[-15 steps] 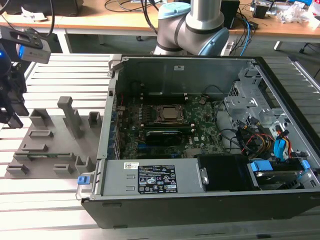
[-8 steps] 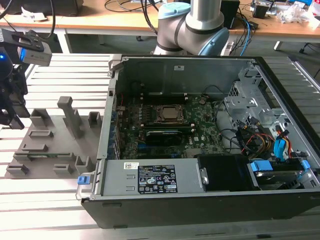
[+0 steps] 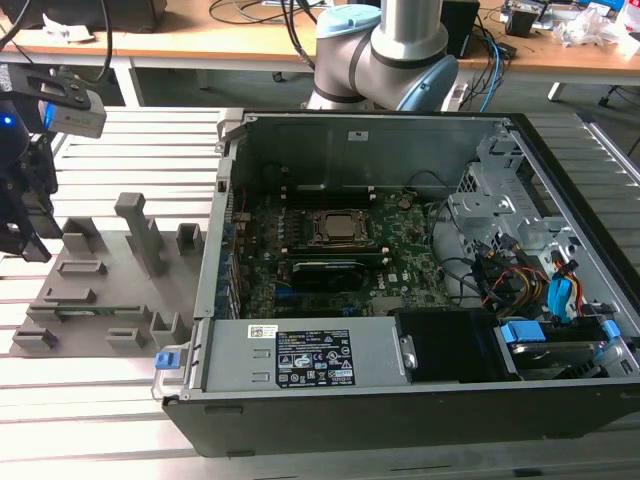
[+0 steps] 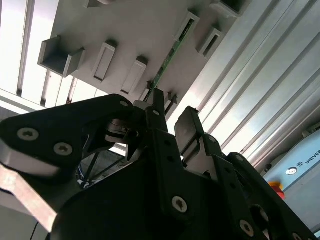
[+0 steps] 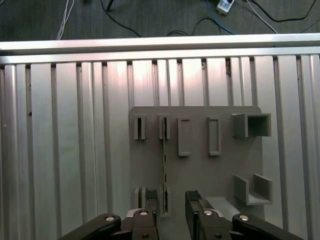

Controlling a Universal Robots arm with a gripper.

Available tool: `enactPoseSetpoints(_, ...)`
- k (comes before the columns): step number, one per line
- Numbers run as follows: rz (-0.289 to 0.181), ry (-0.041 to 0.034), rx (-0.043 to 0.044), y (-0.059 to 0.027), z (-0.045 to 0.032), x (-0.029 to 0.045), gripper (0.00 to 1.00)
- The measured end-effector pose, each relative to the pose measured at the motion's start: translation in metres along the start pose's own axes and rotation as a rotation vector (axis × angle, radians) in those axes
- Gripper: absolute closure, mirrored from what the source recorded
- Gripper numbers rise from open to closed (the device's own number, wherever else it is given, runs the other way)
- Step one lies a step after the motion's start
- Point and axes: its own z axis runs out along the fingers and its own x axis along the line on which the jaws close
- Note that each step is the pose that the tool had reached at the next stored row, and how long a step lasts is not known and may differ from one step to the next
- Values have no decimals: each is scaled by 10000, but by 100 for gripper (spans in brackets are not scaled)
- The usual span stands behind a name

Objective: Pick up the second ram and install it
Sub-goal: 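Pick up the second ram and move it above second insertion slot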

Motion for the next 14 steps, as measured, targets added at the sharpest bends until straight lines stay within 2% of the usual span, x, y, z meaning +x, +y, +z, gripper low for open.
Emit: enactPoseSetpoints(14, -29, 1, 0, -5, 109, 3, 64)
